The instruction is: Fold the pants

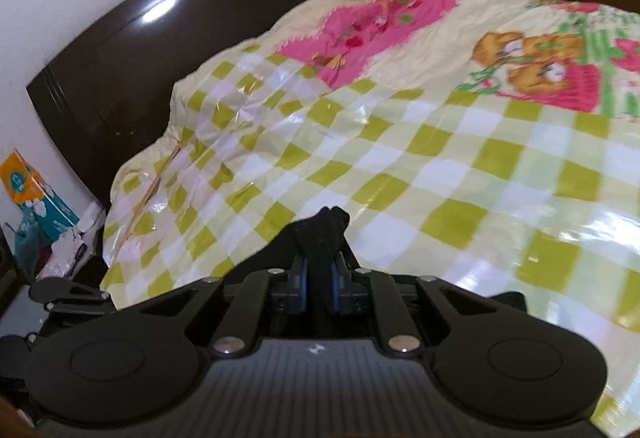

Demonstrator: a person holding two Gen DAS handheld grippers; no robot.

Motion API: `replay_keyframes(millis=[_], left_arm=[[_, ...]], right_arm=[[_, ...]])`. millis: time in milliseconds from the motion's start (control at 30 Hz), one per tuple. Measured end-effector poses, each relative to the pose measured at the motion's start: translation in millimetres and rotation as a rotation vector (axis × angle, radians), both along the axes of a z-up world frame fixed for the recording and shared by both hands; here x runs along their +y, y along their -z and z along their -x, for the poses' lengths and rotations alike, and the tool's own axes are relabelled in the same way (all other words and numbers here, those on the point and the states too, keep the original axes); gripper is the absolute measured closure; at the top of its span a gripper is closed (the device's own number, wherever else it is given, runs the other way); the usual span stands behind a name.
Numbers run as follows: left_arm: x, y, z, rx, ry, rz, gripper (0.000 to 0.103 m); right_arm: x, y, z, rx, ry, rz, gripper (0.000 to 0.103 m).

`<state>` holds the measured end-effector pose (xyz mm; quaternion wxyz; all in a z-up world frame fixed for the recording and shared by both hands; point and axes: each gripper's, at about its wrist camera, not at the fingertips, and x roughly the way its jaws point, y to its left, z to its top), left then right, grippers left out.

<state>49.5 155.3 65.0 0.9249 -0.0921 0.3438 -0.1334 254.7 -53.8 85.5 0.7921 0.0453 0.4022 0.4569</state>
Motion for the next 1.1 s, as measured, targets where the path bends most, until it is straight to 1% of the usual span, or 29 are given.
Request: replay_keyframes(millis=[67, 167, 233, 300, 367, 433, 500, 567, 700, 800, 900, 967, 1000, 1100], left_arm=[[19.1, 25.5, -9.0, 0.054, -0.052, 0.043, 0.077], [30.5, 50.3, -14.9, 0.059, -0.076, 0.047, 0.075], [37.6, 60.1, -17.9, 0.06, -0.083, 0.086, 0.073], [43.0, 65.9, -18.0, 0.06, -0.087, 0.11, 0.07], [45.5, 67.0, -15.9, 0.061, -0.089, 0.115, 0.068], [45.2, 64.7, -14.6, 0.058, -0.087, 0.113, 0.065], [43.8, 60.8, -11.7, 0.057, -0.08, 0.102, 0.064], [41.9, 57.6, -11.6, 0.06, -0.075, 0.073, 0.064], [39.0, 44.9, -8.5, 0.043, -0.083, 0.011, 0.064], [40.3, 30.6, -2.9, 0.012, -0.104, -0.047, 0.064], [36.2, 14.4, -4.5, -0.038, -0.093, -0.095, 0.064], [26.5, 6.5, -11.0, -0.08, -0.06, -0.105, 0.064], [21.0, 4.8, -15.7, -0.095, -0.039, -0.101, 0.064], [2.1, 8.8, -34.7, -0.119, 0.032, -0.102, 0.064]], right_arm=[[21.5, 19.0, -10.0, 0.033, 0.007, 0.009, 0.091], [47.3, 55.7, -19.6, 0.073, 0.028, 0.054, 0.092], [53.1, 76.3, -27.1, 0.09, 0.051, 0.067, 0.091], [49.1, 87.4, -33.8, 0.119, 0.06, 0.031, 0.087], [45.4, 95.0, -37.7, 0.138, 0.062, 0.004, 0.084], [36.3, 96.8, -41.0, 0.179, 0.06, -0.052, 0.083], [25.5, 91.8, -45.2, 0.23, 0.067, -0.117, 0.079], [11.5, 79.2, -46.7, 0.213, 0.111, -0.172, 0.076], [-22.0, 48.2, -46.2, 0.155, 0.199, -0.232, 0.076], [-44.4, 29.0, -20.9, 0.094, 0.218, -0.227, 0.076], [-52.0, 24.2, 6.6, 0.071, 0.202, -0.188, 0.076], [-48.0, 31.1, 19.4, 0.088, 0.193, -0.149, 0.076], [-48.8, 36.4, 22.4, 0.103, 0.189, -0.147, 0.076], [-45.4, 55.6, 23.7, 0.154, 0.202, -0.139, 0.076]])
